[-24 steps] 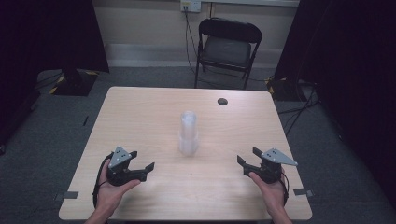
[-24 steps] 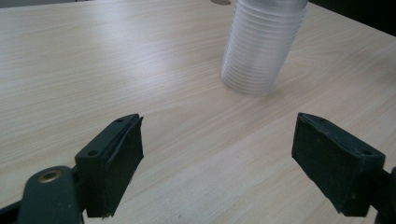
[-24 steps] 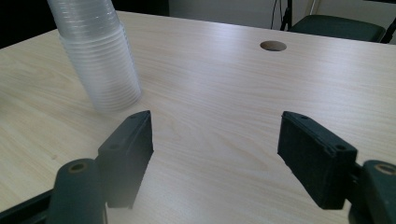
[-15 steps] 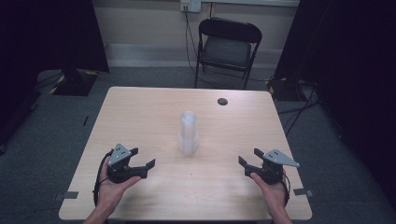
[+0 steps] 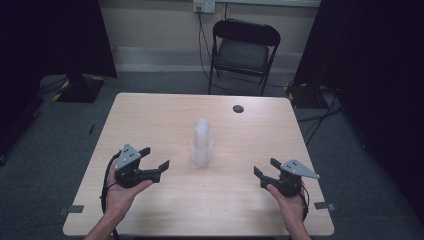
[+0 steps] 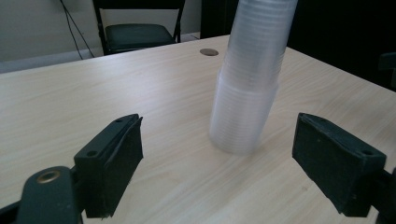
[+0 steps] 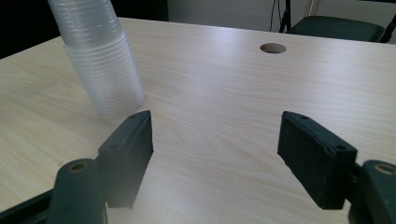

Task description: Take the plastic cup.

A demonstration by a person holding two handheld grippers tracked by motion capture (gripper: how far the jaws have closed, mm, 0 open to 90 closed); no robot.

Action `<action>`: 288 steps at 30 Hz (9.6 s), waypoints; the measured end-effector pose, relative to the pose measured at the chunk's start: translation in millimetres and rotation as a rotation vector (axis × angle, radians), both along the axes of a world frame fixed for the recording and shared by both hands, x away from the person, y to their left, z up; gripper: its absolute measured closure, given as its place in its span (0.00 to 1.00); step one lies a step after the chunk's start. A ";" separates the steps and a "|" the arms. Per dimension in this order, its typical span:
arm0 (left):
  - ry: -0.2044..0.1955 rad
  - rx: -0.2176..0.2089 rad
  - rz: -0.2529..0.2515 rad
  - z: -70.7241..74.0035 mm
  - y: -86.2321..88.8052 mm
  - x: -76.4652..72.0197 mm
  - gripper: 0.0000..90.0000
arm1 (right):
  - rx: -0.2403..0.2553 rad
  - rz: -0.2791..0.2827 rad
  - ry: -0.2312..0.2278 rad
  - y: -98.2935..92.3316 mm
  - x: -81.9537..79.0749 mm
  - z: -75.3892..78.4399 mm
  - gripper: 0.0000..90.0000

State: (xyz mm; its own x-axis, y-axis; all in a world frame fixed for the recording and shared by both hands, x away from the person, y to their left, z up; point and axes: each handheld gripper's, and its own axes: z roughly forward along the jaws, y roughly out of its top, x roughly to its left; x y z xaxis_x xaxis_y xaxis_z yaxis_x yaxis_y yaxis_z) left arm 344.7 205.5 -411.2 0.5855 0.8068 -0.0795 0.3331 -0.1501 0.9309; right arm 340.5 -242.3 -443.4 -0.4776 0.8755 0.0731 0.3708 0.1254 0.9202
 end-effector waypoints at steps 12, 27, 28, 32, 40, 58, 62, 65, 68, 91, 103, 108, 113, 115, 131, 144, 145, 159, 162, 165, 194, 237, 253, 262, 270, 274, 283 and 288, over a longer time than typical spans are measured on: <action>-0.031 0.012 -0.057 17.3 -32.5 26.9 0.18 | -0.015 0.012 0.010 -1.0 5.5 -5.1 0.29; -0.018 -0.052 -0.070 15.6 -57.5 40.7 0.18 | 0.009 0.024 0.023 -0.3 0.6 -4.9 0.29; -0.025 -0.039 -0.075 16.1 -58.7 39.6 0.18 | 0.009 0.024 0.024 0.3 0.1 -4.5 0.29; -0.034 -0.049 -0.097 16.1 -61.1 38.7 0.17 | 0.013 0.016 0.024 2.0 -0.3 -4.2 0.29; -0.042 -0.060 -0.092 23.8 -60.4 45.4 0.17 | 0.009 0.030 0.051 13.6 2.1 -9.2 0.29; -0.072 -0.047 -0.153 35.3 -86.0 68.3 0.17 | 0.026 0.028 0.047 10.9 6.5 -9.4 0.29; -0.070 -0.034 -0.164 31.5 -94.7 77.2 0.17 | 0.030 0.028 0.044 9.3 7.6 -9.2 0.29; -0.067 -0.013 -0.166 27.4 -101.8 82.3 0.17 | 0.036 0.027 0.049 7.2 8.7 -10.0 0.29; -0.046 -0.024 -0.167 23.2 -106.7 86.7 0.17 | 0.040 0.026 0.052 4.0 9.3 -10.7 0.29; -0.046 0.042 -0.174 16.6 -115.4 93.5 0.41 | 0.050 0.018 0.055 2.8 6.9 -9.7 0.29; -0.059 0.007 -0.182 24.9 -108.2 88.2 0.41 | 0.048 0.018 0.070 8.4 7.2 -11.5 0.29; -0.073 -0.006 -0.182 30.1 -106.7 86.7 0.41 | 0.047 0.017 0.074 8.4 6.9 -13.0 0.29; -0.092 -0.010 -0.182 34.0 -104.9 84.8 0.41 | 0.048 0.016 0.073 7.9 8.4 -13.2 0.29; -0.093 -0.004 -0.183 34.3 -104.2 84.1 0.42 | 0.048 0.017 0.071 7.6 8.3 -13.3 0.29; -0.092 0.010 -0.179 38.8 -113.0 85.2 0.41 | 0.054 0.020 0.056 0.7 6.3 -11.0 0.29; -0.103 -0.011 -0.175 43.4 -112.9 85.3 0.40 | 0.058 0.013 0.059 -0.4 5.9 -10.8 0.29; -0.103 -0.007 -0.172 43.7 -112.9 85.1 0.40 | 0.056 0.013 0.058 -0.4 5.7 -10.7 0.29; -0.121 -0.017 -0.175 56.5 -114.9 84.8 0.41 | 0.053 0.014 0.054 2.8 2.7 -8.6 0.29; -0.117 -0.017 -0.180 58.0 -114.6 85.6 0.43 | 0.053 0.014 0.054 2.8 2.8 -9.0 0.30; -0.119 -0.018 -0.181 58.9 -113.8 85.1 0.43 | 0.052 0.016 0.054 2.9 2.1 -8.5 0.30; -0.193 -0.193 -0.159 85.9 -101.2 78.6 0.46 | 0.050 0.007 0.053 -0.4 1.7 -8.9 0.30; -0.128 -0.333 -0.064 100.0 -32.5 33.1 0.47 | 0.035 -0.001 0.038 1.7 -0.8 -7.0 0.30; -0.081 -0.353 -0.013 71.2 -7.1 10.4 0.48 | 0.015 0.011 0.020 7.5 -3.9 -5.0 0.30; -0.021 -0.312 -0.013 51.6 -14.4 2.7 0.47 | 0.008 0.037 0.007 13.6 -6.8 -3.3 0.30; 0.060 -0.324 -0.042 36.8 -23.0 -0.7 0.48 | 0.001 0.075 -0.002 22.6 -10.3 -1.5 0.30; 0.081 -0.321 -0.051 30.3 -27.0 -1.8 0.48 | -0.006 0.107 -0.008 29.2 -13.2 -0.3 0.30; 0.126 -0.343 -0.069 24.1 -32.4 -2.9 0.49 | -0.010 0.158 -0.012 41.7 -18.4 1.6 0.34; 0.163 -0.369 -0.083 19.1 -37.4 -4.1 0.49 | -0.008 0.197 -0.013 51.6 -19.9 2.0 0.36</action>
State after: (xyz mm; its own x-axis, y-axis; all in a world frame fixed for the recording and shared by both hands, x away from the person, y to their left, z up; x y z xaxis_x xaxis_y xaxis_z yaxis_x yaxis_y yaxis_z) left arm 340.7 168.0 -392.1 0.6034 0.6572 -0.4516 0.4812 0.1515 0.8634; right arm 320.6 -190.8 -441.4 -0.6405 0.7657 0.0590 0.3265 0.2020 0.9234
